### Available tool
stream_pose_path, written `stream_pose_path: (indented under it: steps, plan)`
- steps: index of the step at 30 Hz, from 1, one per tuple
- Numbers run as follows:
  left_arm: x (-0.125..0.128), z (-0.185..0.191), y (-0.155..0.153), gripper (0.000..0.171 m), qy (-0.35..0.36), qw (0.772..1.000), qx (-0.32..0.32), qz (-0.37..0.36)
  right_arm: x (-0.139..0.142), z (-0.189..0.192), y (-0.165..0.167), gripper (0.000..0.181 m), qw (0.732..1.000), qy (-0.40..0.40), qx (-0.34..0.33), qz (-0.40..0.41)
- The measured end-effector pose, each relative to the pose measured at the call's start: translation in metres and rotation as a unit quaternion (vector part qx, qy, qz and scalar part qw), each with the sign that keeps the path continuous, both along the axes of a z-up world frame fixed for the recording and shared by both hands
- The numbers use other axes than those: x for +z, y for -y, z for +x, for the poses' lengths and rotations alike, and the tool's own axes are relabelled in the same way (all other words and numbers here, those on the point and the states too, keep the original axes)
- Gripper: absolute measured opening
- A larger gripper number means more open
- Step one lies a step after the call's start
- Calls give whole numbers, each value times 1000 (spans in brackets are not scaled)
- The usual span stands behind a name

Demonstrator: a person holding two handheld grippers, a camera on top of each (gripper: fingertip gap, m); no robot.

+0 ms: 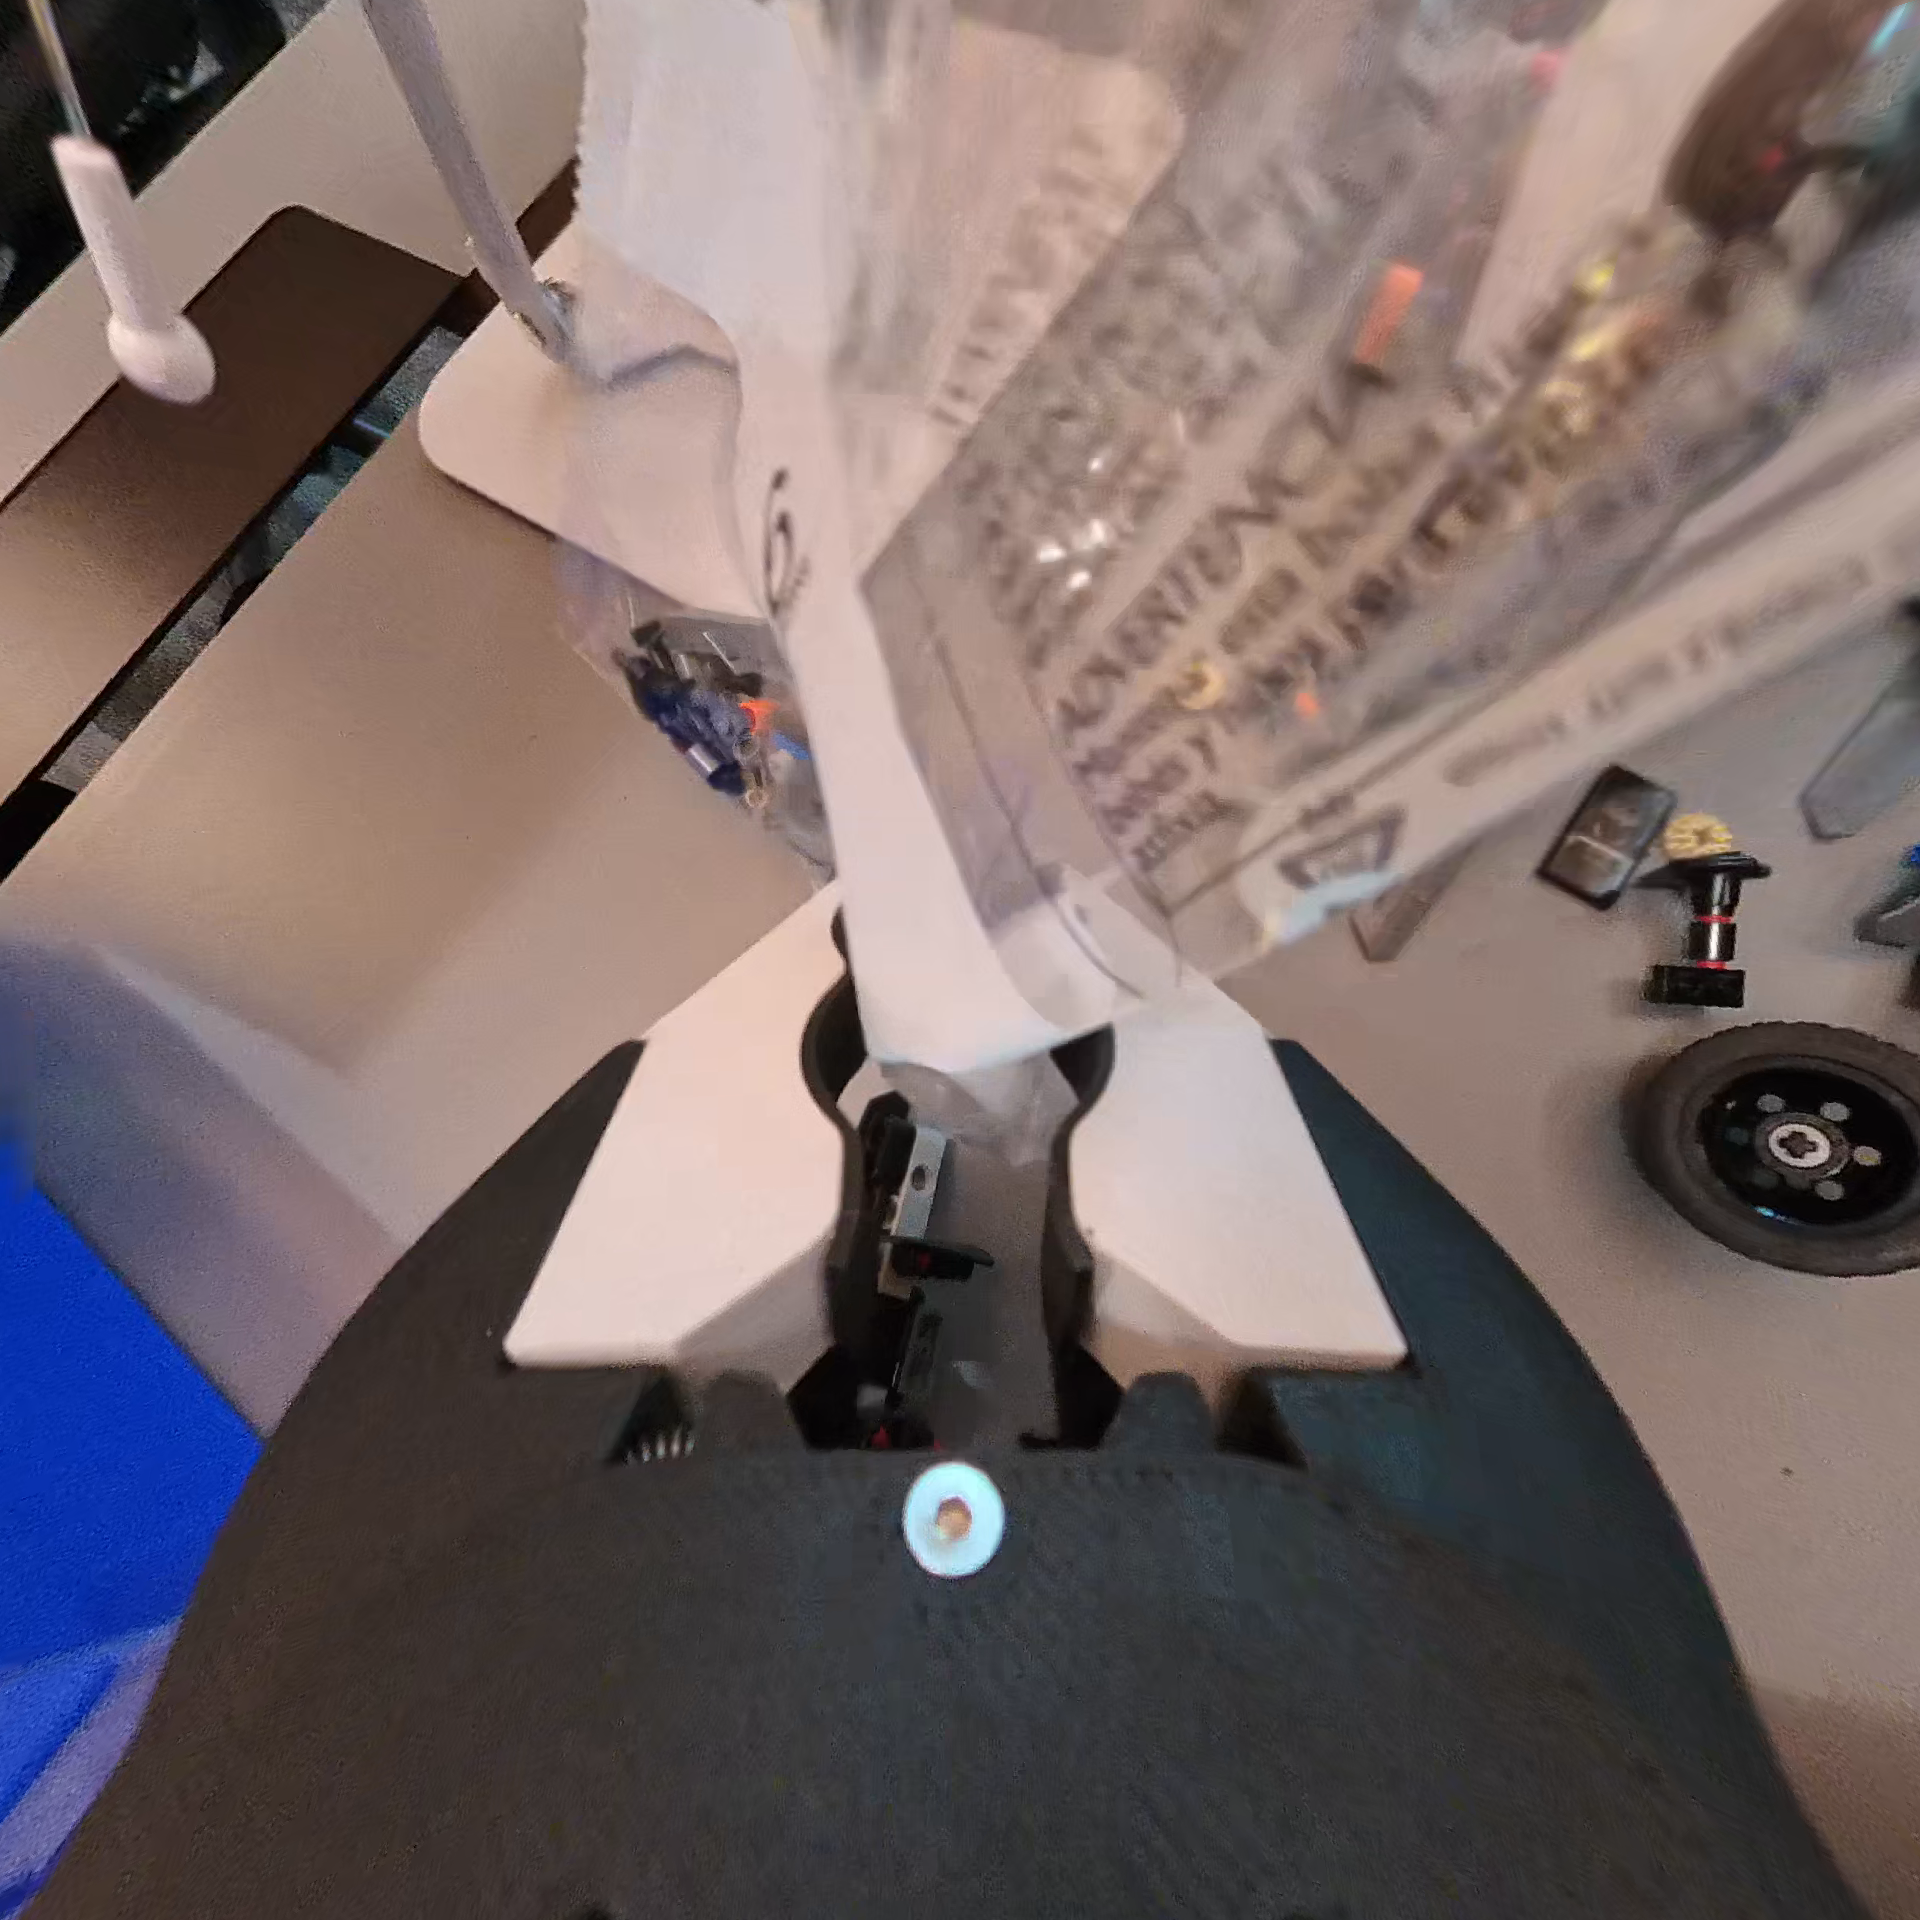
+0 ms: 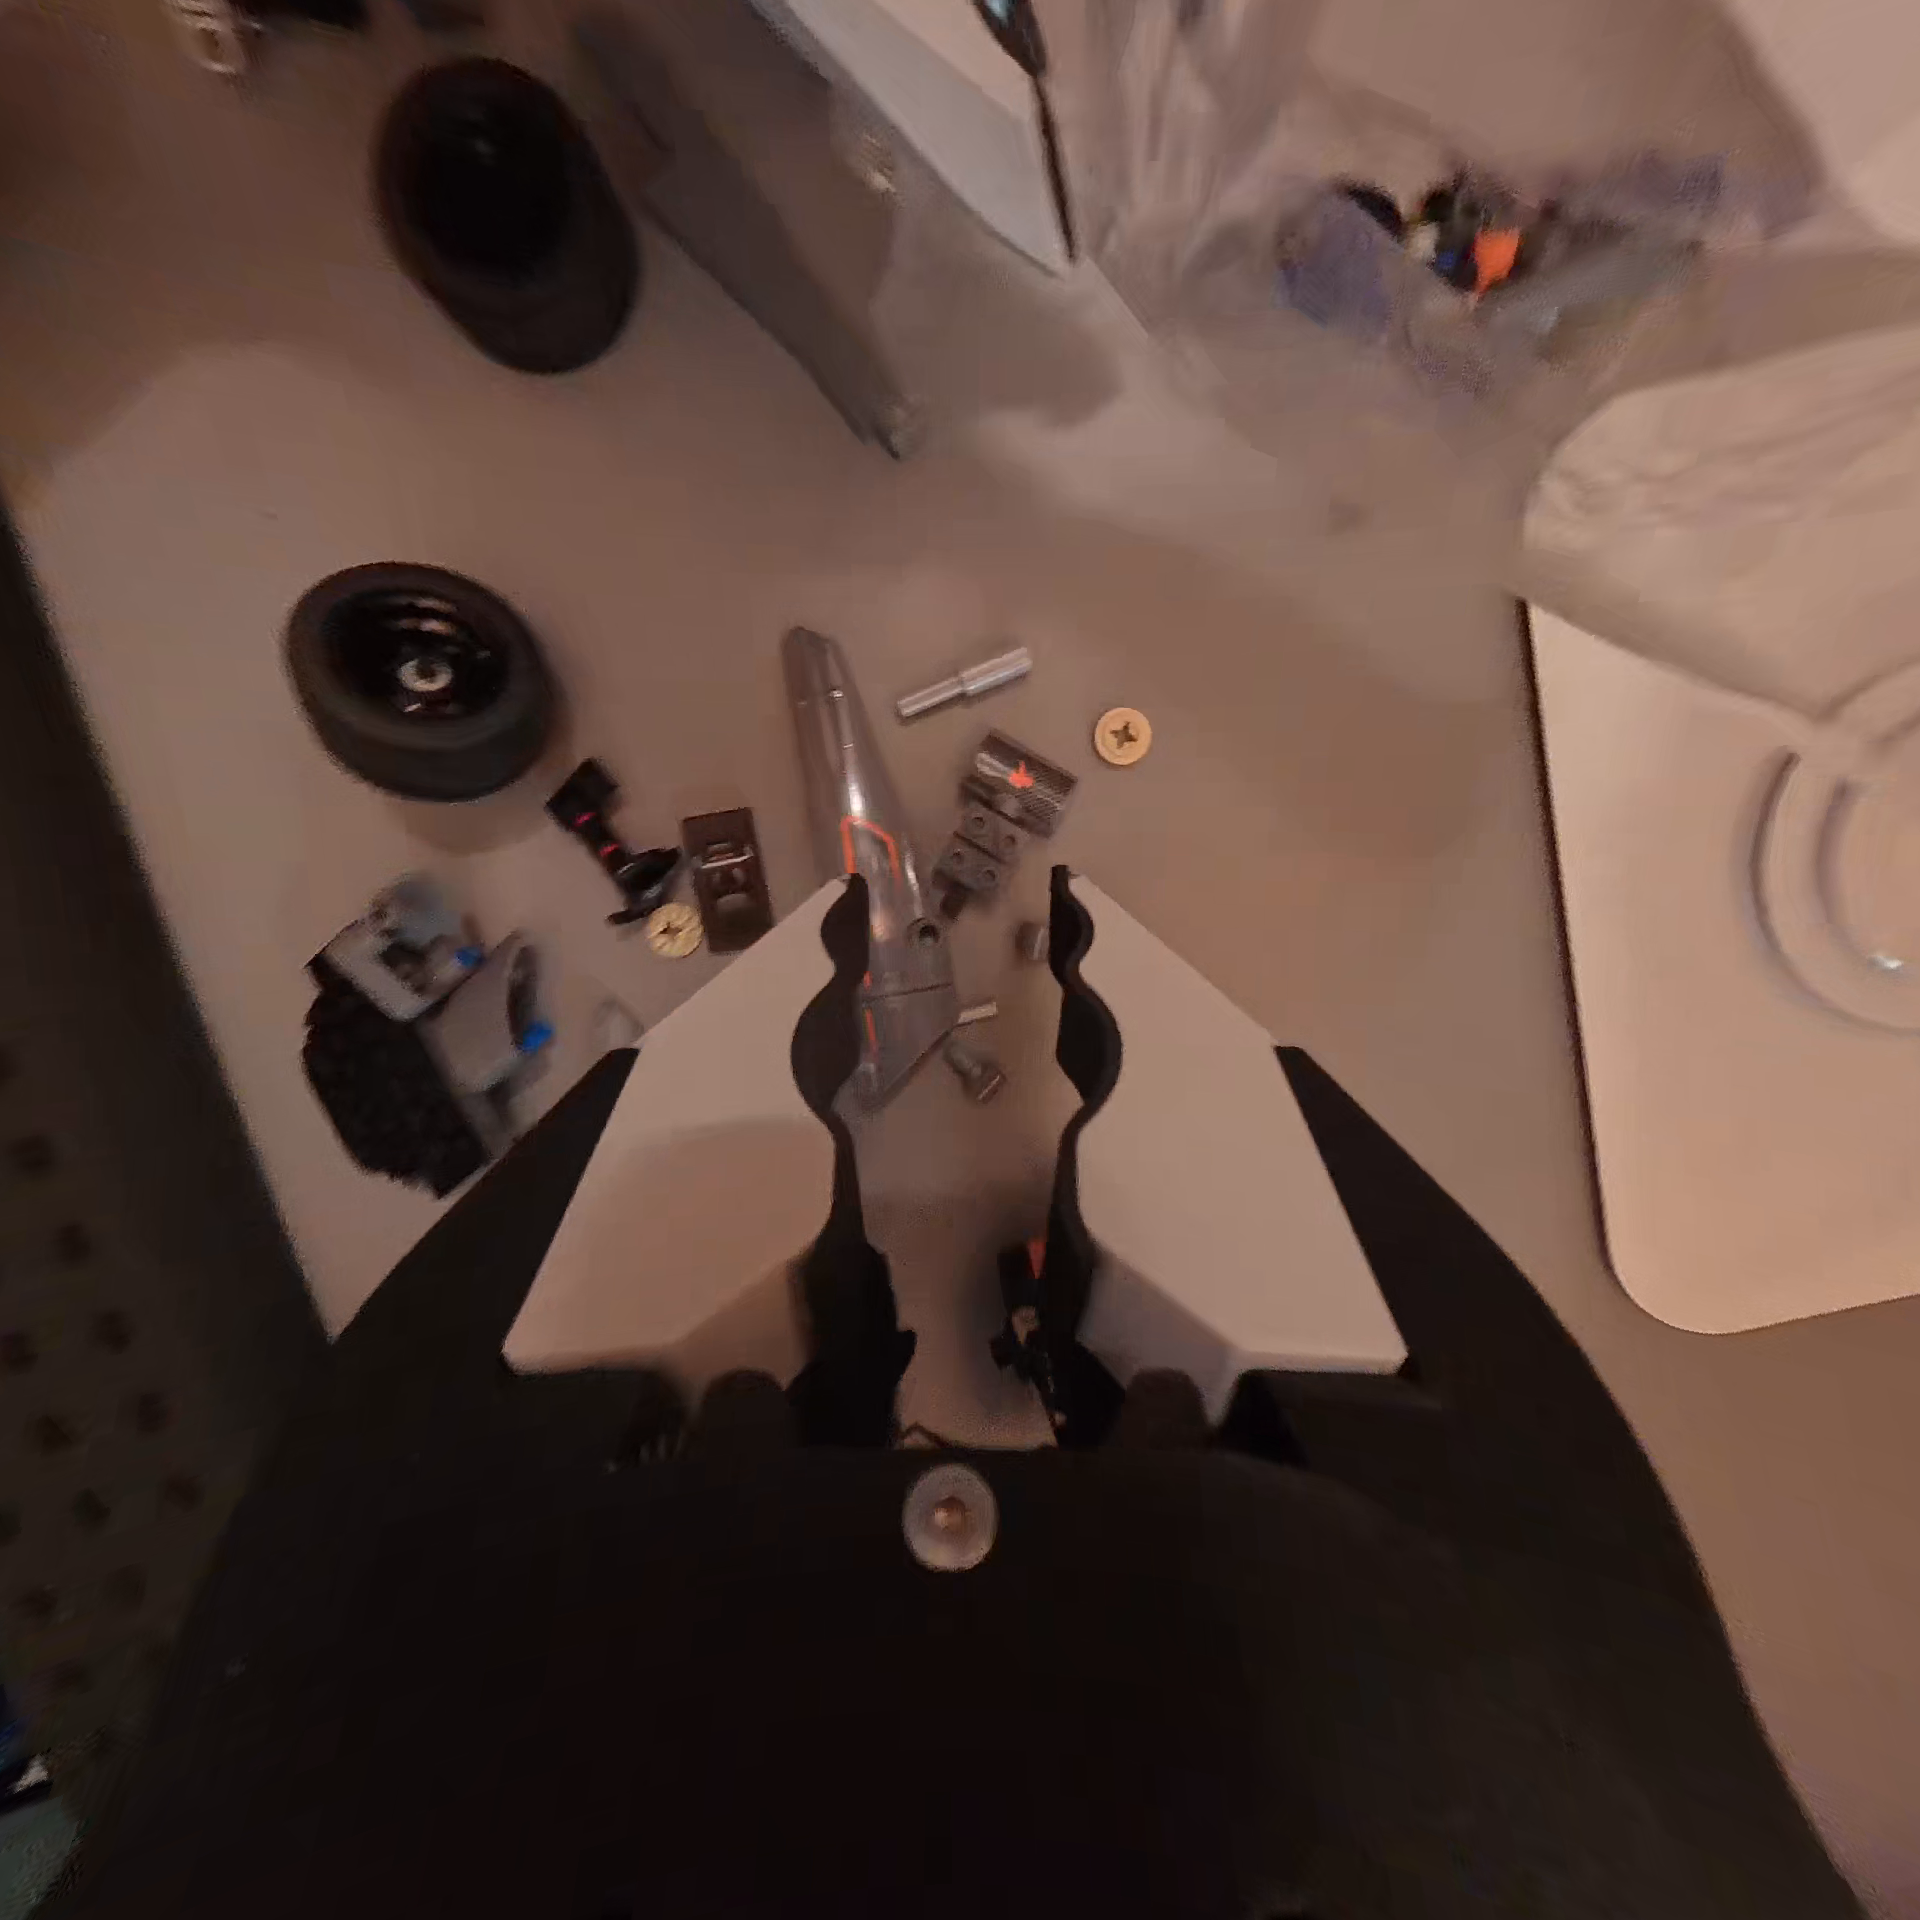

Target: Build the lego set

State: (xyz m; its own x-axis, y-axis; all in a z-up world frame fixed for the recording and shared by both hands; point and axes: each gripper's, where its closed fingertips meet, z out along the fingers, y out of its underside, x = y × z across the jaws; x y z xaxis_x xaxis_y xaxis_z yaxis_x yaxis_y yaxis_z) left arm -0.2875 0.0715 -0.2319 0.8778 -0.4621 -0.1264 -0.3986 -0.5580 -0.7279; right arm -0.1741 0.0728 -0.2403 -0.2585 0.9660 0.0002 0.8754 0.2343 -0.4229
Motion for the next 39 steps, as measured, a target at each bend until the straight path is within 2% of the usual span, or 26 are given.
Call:
stream_pose_path:
  steps: [2,7,11,13,15,16,17,20,24,28,30,32,35,39]
  plan:
    - [-2,-5,1,45,-6,1000,12,-5,-10,-5,-1,38,1000,9,-8,-10]
    - [-1,-6,2,32,-22,1000,12,-3,-9,-28,4,32,999,-36,18,-13]
    - [-4,-9,3,29,-20,1000,20,-3,-23,-43,10,31,999,-24,12,-28]
    - [-5,-12,4,29,-14,1000,26,-1,-32,-43,6,31,1000,-1,1,-11]
    - [-5,-17,4,29,-19,999,35,-1,-34,-47,4,25,1000,-1,-10,-5]
    - [-4,-17,4,29,-16,999,36,1,-34,-46,3,19,1000,1,-9,1]
    - [-4,-18,4,29,-15,999,38,3,-34,-46,2,5,1000,2,-5,8]
    - [-5,-20,5,29,-12,999,39,3,-33,-41,6,5,1000,5,8,6]
    - [-5,-17,6,26,7,999,31,9,-6,-28,14,4,999,-17,31,-14]
    - [0,-8,7,22,48,999,9,21,71,-12,14,5,992,-110,58,-34]
    - [2,-3,9,21,61,998,-3,22,107,-9,0,4,987,-153,56,-12]
    - [3,2,10,21,71,997,-14,20,129,-9,-9,4,981,-179,73,19]
    - [1,9,11,20,74,997,-29,11,128,-20,-23,5,984,-156,63,51]
    - [2,14,14,19,86,995,-40,10,109,-31,-30,5,989,-116,75,56]
